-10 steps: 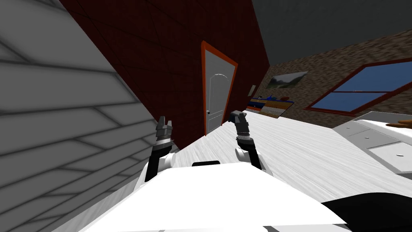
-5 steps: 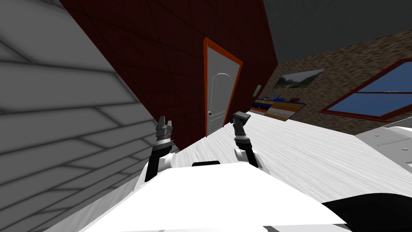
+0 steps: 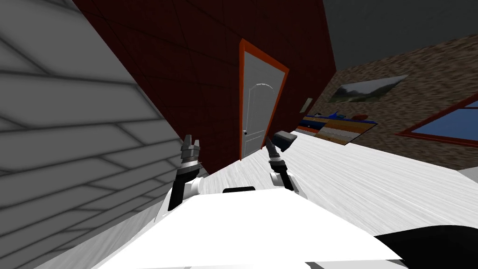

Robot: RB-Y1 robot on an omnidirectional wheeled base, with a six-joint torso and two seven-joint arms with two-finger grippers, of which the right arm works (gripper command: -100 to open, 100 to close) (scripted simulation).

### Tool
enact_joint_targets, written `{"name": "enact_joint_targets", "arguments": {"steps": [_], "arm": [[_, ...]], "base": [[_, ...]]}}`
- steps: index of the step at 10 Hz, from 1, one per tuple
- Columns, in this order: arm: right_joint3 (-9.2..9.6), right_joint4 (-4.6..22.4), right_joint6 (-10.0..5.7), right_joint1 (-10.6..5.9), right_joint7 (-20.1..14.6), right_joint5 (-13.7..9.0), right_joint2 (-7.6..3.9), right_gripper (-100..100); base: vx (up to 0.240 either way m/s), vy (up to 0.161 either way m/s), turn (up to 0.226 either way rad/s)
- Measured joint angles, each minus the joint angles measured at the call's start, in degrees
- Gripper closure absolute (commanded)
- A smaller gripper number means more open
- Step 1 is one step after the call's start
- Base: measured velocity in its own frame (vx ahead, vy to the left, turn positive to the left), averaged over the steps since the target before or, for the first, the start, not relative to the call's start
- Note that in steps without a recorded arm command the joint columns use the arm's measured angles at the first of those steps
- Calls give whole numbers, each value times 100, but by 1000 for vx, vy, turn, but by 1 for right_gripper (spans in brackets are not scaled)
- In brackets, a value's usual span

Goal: Pull the door open

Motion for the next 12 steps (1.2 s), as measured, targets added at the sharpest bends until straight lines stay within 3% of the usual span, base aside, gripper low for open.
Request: {"name": "enact_joint_targets", "arguments": {"steps": [6,10,12], "arm": [[-31,762,139,-210,758,439,-68,-100],[20,1108,361,-314,1274,773,-78,-100],[-9,1327,360,-392,1427,848,-90,-100]], "base": [[85,-66,127],[76,-64,103],[56,-51,99]]}}
